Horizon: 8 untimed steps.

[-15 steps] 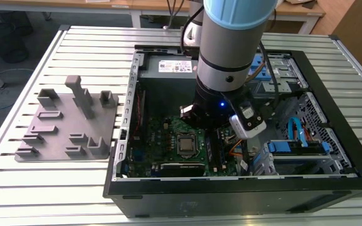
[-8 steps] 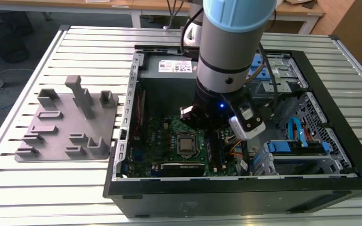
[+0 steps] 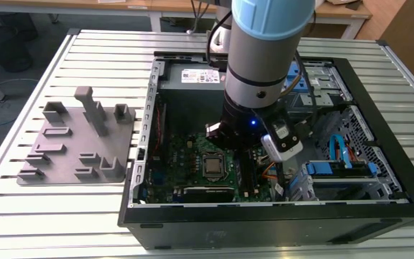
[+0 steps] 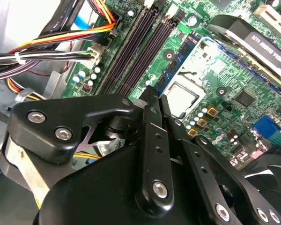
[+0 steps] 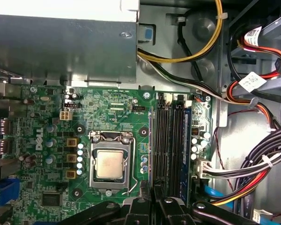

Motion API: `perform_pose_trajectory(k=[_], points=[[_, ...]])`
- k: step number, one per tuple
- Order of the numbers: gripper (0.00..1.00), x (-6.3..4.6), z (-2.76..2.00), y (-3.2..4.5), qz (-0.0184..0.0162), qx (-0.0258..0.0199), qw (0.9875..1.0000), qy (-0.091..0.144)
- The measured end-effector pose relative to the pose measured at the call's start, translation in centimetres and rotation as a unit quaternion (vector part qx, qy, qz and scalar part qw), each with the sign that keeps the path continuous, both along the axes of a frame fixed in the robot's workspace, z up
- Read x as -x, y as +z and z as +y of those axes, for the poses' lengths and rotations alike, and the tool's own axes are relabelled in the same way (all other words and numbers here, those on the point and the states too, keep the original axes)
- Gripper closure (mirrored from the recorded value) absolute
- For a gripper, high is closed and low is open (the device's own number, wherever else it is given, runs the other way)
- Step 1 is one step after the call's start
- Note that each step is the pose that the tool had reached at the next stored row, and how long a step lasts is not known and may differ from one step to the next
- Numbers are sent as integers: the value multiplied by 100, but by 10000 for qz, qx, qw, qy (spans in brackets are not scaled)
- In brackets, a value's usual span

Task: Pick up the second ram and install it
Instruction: 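Insert the second ram into the second slot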

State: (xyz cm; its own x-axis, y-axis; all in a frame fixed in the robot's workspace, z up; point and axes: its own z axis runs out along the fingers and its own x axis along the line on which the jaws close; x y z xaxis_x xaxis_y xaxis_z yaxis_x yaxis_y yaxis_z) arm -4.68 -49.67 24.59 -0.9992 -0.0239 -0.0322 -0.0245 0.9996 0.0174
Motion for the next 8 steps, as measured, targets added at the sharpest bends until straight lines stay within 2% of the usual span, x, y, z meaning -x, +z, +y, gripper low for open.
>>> perform_pose_trajectory(k=[8], points=[[86,0,0,-27,0,1,10000,0]])
